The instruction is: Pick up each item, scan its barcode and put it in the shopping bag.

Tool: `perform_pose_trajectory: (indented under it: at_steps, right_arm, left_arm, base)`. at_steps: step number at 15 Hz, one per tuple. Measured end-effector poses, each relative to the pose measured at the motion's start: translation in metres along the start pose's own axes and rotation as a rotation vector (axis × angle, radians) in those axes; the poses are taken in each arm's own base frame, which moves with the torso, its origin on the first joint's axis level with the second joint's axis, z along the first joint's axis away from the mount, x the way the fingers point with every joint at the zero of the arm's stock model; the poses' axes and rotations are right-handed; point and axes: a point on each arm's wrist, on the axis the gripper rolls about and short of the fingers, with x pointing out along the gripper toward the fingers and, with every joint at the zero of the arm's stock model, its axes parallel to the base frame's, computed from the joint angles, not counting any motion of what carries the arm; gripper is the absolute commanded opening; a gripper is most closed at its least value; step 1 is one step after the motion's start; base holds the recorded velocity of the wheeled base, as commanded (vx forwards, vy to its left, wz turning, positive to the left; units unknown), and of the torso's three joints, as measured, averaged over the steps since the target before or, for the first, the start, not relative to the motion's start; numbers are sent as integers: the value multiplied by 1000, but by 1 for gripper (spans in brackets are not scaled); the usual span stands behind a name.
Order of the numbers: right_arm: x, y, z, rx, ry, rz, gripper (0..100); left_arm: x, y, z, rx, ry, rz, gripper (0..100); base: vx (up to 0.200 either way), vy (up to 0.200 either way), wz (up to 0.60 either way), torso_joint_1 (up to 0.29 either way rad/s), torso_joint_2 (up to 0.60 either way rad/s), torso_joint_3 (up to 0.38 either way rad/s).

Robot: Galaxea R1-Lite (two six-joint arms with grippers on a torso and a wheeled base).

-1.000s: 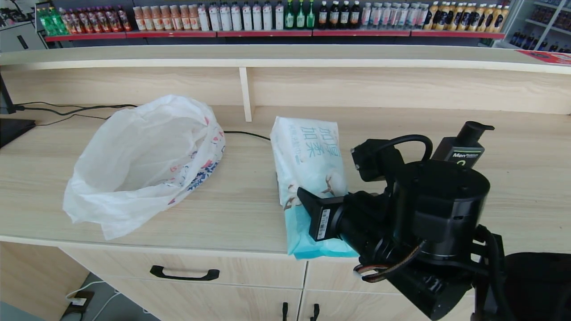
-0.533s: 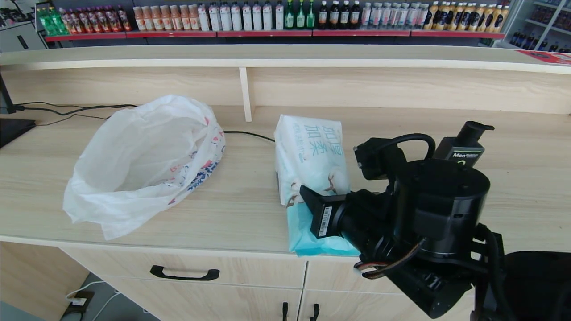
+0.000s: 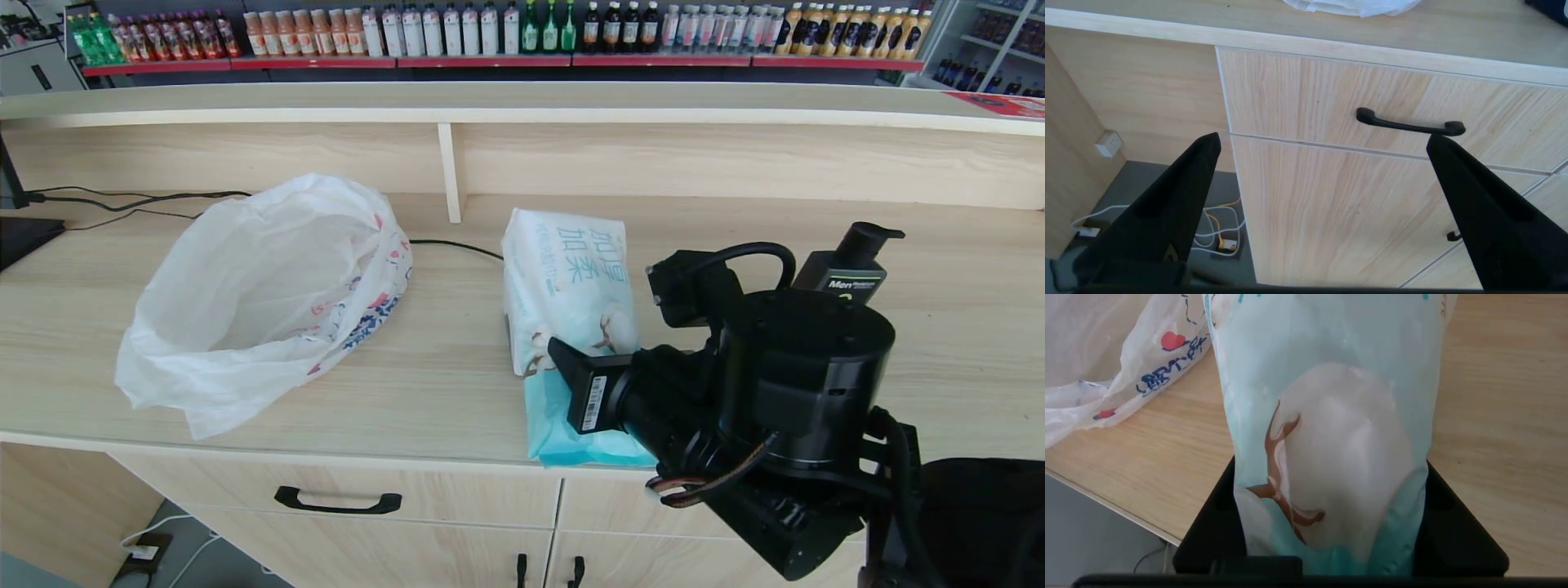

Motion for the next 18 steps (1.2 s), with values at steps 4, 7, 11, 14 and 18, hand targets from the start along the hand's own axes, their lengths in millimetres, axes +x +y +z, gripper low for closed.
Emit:
perform_pose_trajectory:
  at_steps: [4,7,11,14,18]
  right_arm:
    - [0,0,0,0,-1,0,0]
    - [-1,0,3,1,-9,0,0]
    - [0,3,15,27,-61,-15,0]
    - [-4,3,23,49,-99,-20,0]
    - [-16,4,38,94,-224,17,0]
  left_arm:
    - [0,0,0,0,0,0,100]
    - [0,0,0,0,0,0,100]
    - [0,0,0,0,1,0,100]
    - [0,0,0,0,1,0,100]
    - [0,0,0,0,0,0,100]
  base:
    - [0,0,0,0,0,0]
    - [0,0,0,0,0,0]
    - [0,0,0,0,0,0]
    - [0,0,0,0,0,0]
    - [0,0,0,0,0,0]
